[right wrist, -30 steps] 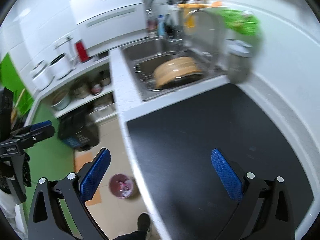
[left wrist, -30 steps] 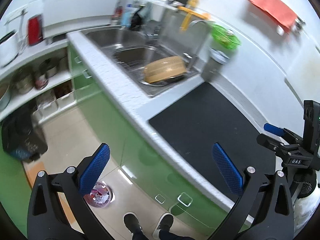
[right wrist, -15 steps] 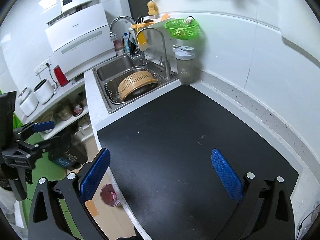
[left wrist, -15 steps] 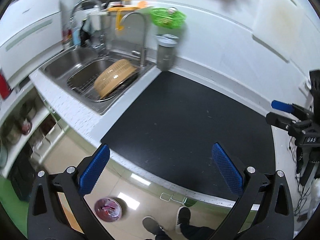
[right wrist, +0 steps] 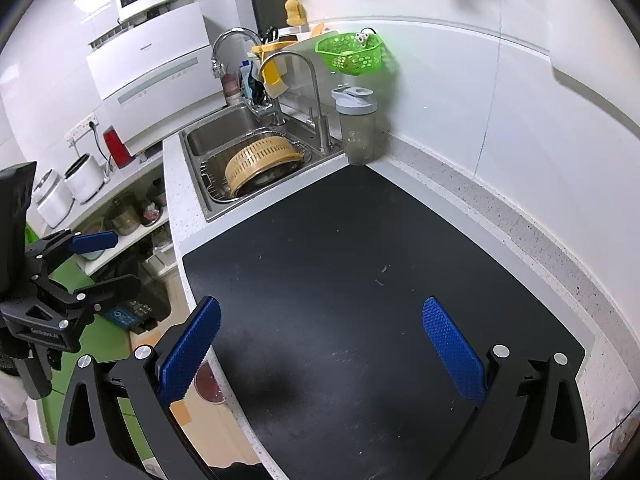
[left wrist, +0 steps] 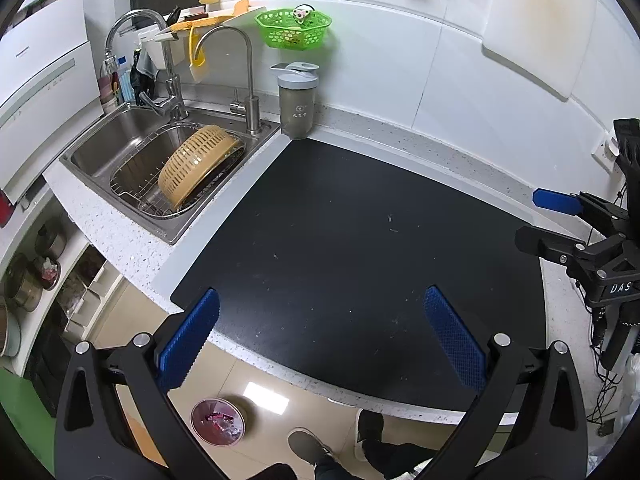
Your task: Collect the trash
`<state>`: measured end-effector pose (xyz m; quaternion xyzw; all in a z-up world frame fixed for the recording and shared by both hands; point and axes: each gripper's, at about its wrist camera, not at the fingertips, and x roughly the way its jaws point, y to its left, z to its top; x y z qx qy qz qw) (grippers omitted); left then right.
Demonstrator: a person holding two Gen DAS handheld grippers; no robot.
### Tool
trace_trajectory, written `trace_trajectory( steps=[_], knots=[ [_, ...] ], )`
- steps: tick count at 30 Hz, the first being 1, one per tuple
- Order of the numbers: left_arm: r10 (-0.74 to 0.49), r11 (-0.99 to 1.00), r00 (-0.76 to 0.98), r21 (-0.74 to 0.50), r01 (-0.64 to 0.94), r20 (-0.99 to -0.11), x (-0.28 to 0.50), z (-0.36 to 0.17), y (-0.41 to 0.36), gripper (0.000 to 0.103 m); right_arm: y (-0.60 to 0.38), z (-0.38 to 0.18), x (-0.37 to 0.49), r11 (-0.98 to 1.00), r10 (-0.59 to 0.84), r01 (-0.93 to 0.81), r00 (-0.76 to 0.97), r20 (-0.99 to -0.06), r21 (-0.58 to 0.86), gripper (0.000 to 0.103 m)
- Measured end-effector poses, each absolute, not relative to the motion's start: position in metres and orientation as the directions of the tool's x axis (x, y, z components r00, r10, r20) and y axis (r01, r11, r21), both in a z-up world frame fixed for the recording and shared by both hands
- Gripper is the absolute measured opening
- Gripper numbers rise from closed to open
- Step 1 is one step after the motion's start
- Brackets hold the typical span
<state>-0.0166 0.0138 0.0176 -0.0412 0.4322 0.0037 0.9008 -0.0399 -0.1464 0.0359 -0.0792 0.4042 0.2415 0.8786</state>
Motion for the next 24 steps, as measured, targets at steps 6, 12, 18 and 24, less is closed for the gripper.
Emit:
trace_trajectory(
  steps=[6, 12, 18, 24],
  knots=[
    [-0.060, 0.995, 0.619, -0.098, -0.027, -0.783, -0.009, 0.016, 0.011, 0.100, -0.146, 0.036, -0.034, 0.867, 0.356, -0.496, 0.550, -0.756, 0.047, 0.097],
    [-0.099, 0.991, 0.605, -0.136, -0.017, -0.790, -0.005, 0.011, 0.013, 0.100, -0.145, 0.033, -0.031, 0.869, 0.351, -0.493, 0.543, -0.763, 0.048, 0.097],
    [-0.096, 0.991, 0.586, -0.131, -0.018, -0.805, -0.001, 0.005, 0.009, 0.100, -0.146, 0.030, -0.030, 0.872, 0.348, -0.487, 0.539, -0.767, 0.053, 0.097],
    [-0.034, 0.996, 0.586, -0.072, -0.043, -0.810, -0.002, 0.004, 0.004, 0.100, -0.147, 0.027, -0.027, 0.873, 0.350, -0.483, 0.528, -0.774, 0.065, 0.097]
  ],
)
